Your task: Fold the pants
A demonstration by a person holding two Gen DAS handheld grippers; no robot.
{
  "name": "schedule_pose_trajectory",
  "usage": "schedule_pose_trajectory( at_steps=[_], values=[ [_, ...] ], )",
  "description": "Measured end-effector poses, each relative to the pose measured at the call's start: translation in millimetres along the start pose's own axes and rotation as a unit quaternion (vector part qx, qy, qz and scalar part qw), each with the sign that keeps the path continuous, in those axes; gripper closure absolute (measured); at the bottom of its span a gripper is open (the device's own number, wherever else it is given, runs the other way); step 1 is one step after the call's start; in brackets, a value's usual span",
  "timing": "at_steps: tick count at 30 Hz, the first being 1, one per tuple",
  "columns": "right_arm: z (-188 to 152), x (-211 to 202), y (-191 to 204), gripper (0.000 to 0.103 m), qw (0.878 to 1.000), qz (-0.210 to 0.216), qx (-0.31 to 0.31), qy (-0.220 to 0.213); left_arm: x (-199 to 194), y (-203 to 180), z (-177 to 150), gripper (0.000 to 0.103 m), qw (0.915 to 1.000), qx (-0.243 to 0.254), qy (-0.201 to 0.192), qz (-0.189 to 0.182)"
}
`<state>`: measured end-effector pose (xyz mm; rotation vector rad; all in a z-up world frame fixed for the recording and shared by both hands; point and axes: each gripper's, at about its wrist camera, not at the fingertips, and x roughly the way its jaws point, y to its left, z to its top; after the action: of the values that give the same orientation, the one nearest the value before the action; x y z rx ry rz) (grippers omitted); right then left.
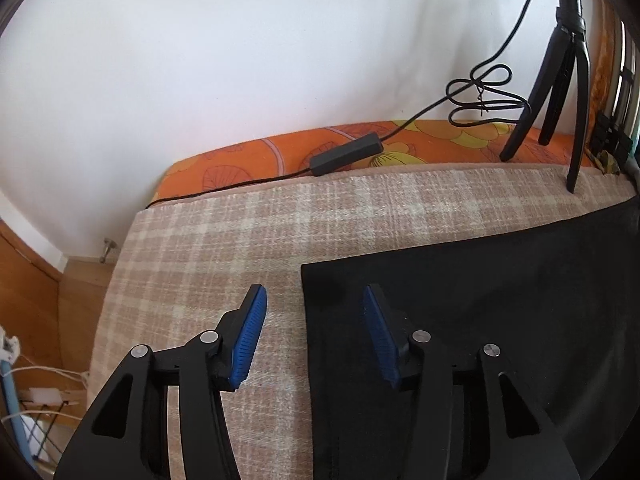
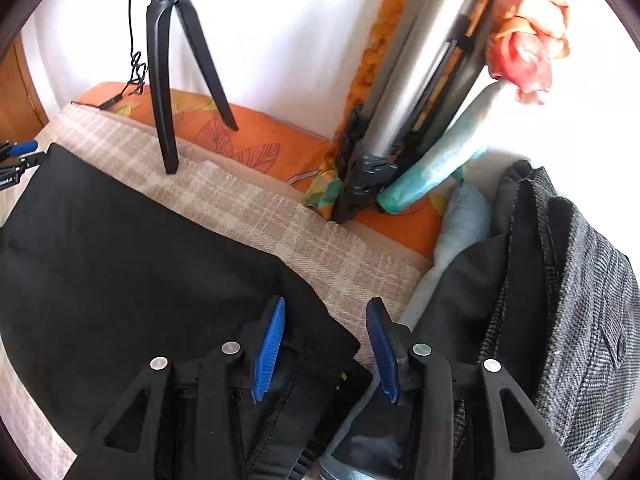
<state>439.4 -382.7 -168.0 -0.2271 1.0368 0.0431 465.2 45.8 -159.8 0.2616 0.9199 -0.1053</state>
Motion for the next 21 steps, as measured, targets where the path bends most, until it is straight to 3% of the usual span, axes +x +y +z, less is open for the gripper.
schedule_pose_trajectory(
  at_steps=[3,9,16,21],
  values=[
    [-5,-12,-6,0.057,1.0,-0.007,0.005,-0.014,-11,18,-2,0.054,0.9997,-0.021,-0.012,0.002],
    [-31,-49,8,0.057,0.998,0.03,-0.028,-0.049,-39,32,-24,0.054,0.9992,-0.015,-0.017,-0.032],
    [-92,-100,74,0.052,0.983,0.068,-0.155,-0.073,-93,21,-88,0.054,0.9965,0.006,-0.028,-0.078],
    [-129,-113,118,0.051,0.965,0.084,-0.238,-0.063,-117,-18,-125,0.054,0.9868,0.042,-0.024,-0.154]
  ],
)
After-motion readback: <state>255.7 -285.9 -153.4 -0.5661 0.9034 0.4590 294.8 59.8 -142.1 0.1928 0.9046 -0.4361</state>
